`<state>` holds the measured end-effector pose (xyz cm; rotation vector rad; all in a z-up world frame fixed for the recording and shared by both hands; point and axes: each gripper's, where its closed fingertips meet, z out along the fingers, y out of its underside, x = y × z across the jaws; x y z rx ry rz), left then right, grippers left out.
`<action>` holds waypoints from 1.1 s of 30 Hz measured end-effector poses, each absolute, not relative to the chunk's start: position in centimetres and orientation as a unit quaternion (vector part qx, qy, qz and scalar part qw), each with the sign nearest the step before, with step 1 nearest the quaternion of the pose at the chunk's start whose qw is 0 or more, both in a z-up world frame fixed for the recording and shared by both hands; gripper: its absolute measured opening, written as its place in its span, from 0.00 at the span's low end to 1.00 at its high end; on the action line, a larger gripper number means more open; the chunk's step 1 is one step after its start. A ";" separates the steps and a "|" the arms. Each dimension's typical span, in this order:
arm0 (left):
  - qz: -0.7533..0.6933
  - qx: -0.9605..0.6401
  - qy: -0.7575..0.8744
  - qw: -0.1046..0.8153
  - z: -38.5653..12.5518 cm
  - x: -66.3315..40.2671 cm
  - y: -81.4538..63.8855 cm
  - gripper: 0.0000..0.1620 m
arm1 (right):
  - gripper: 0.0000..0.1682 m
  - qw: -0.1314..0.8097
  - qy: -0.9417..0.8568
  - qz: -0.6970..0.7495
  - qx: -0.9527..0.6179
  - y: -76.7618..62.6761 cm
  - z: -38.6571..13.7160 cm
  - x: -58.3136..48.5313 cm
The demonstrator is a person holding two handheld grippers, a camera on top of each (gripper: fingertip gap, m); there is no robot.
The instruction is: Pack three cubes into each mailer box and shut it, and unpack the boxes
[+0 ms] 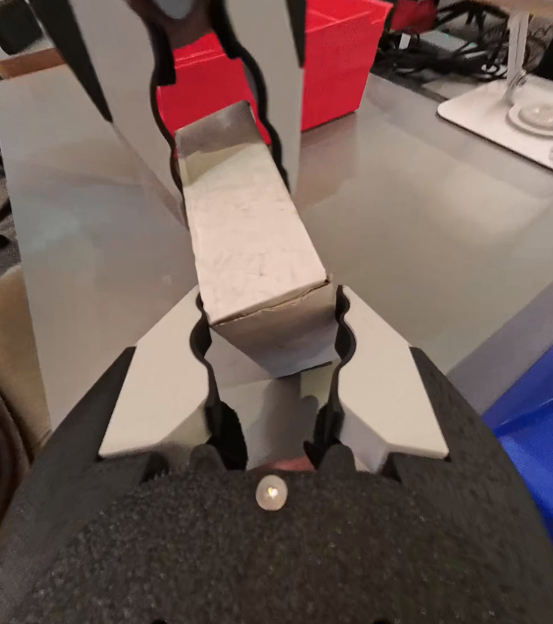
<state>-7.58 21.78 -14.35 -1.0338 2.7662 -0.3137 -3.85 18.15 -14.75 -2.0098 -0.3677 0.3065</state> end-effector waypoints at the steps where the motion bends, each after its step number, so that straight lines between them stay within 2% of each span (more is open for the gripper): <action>1: -0.096 -0.341 0.929 0.109 -14.1 -7.5 21.9 0.37 | 0.44 0.509 -0.149 0.134 -0.837 18.2 -14.8 -3.8; 10: -0.066 -0.289 0.909 0.292 -10.2 -7.9 22.1 0.36 | 0.44 0.497 -0.148 0.148 -0.842 18.4 -14.9 -4.4; 18: -0.031 -0.248 0.869 0.427 -8.9 -8.4 22.3 0.36 | 0.44 0.493 -0.138 0.158 -0.844 18.7 -14.9 -4.5; 23: -0.033 -0.244 0.851 0.464 -8.8 -8.2 21.8 0.39 | 0.44 0.490 -0.138 0.161 -0.846 18.7 -15.0 -4.7; 28: -0.033 -0.236 0.843 0.482 -8.8 -7.9 21.4 0.35 | 0.43 0.483 -0.139 0.160 -0.850 18.7 -15.1 -4.9; 33: -0.011 -0.213 0.831 0.513 -8.7 -7.4 20.9 0.24 | 0.43 0.470 -0.144 0.156 -0.857 18.3 -15.2 -4.6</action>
